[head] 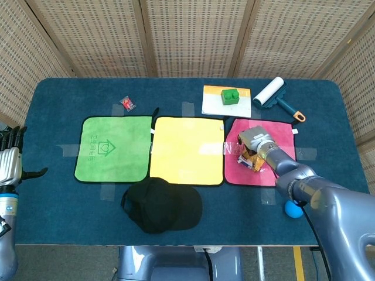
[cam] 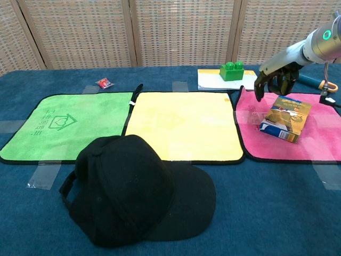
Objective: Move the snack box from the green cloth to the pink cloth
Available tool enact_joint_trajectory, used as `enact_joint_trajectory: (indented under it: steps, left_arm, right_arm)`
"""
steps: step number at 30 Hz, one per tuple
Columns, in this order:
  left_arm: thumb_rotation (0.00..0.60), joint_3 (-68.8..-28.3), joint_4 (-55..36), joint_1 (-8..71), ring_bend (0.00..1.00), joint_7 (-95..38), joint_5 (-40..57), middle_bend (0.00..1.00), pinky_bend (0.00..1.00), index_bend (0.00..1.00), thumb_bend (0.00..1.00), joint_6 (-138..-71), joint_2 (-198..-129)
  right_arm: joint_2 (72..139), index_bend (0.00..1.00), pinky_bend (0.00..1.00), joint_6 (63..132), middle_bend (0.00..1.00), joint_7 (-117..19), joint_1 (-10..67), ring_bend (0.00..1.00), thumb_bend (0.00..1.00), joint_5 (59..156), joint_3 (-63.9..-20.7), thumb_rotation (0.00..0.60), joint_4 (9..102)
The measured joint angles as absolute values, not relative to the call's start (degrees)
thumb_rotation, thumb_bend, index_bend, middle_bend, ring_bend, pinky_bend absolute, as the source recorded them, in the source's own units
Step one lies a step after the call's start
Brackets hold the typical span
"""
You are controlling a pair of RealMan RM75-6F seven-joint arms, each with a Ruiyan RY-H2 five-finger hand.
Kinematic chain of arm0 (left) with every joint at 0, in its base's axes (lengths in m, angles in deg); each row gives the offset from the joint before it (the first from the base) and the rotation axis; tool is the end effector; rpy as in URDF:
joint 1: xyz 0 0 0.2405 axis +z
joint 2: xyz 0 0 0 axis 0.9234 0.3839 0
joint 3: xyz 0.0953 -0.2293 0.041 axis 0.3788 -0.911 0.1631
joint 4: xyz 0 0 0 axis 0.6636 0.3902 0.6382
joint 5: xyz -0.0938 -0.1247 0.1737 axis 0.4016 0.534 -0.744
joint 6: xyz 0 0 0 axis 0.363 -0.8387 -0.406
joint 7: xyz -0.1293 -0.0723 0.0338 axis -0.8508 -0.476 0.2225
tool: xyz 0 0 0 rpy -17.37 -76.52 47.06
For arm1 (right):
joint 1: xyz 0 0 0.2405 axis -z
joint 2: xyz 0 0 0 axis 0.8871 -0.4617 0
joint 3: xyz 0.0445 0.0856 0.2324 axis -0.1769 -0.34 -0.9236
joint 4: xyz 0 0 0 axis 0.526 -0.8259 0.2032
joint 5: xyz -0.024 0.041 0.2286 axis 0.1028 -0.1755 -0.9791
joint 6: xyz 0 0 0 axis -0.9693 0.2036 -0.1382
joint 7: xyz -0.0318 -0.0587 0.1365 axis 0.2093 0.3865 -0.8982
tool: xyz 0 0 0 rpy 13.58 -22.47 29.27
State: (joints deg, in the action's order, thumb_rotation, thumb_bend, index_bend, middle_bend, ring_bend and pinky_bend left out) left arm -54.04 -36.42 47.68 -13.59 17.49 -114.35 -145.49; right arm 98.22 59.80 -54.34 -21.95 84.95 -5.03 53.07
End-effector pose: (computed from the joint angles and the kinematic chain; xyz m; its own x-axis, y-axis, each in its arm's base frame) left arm -0.2909 0.2958 0.1388 0.3492 0.0247 0.9367 0.9037 0.2555 -0.3436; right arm -0.1600 -0.4675 0.0343 0.6786 -0.5446 0.4929 -0.7164 -0.3426 0.6078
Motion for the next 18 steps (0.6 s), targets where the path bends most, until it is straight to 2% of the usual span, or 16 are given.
enact_joint_trajectory:
  steps: [3,6,9,12,18]
  left_arm:
    - [0.6,-53.92,-36.63,47.8,0.0,-14.1,17.05,0.0,0.0,0.0,0.0,-114.13,-145.17]
    - [0.6,-53.74,-36.92,47.98,0.0,-14.79,16.21,0.0,0.0,0.0,0.0,-113.97,-144.77]
    - [0.6,-53.35,-37.03,48.26,0.0,-15.35,14.85,0.0,0.0,0.0,0.0,-114.08,-144.45]
    - [0.6,-52.7,-36.82,48.66,0.0,-15.77,12.72,0.0,0.0,0.0,0.0,-114.58,-144.27]
    - [0.6,-50.68,-36.18,50.6,0.0,-18.32,7.55,0.0,0.0,0.0,0.0,-116.46,-143.86]
  right_arm:
    - [95.25,0.16,0.17,68.33,0.17,-54.47,-19.27,0.18,0.35,88.53,-7.91,0.6,57.08]
    - [91.61,0.12,0.12,77.62,0.13,-54.23,-15.67,0.14,0.16,92.42,-10.61,0.6,61.55]
    - [88.12,0.08,0.03,86.67,0.06,-52.88,-11.1,0.06,0.03,95.86,-12.62,0.6,65.5]
    - [85.26,0.04,0.0,95.06,0.01,-51.22,-5.34,0.01,0.0,98.85,-14.13,0.6,68.67]
    - [82.85,0.0,0.0,110.0,0.0,-50.93,8.25,0.0,0.0,106.0,-15.98,0.6,70.61]
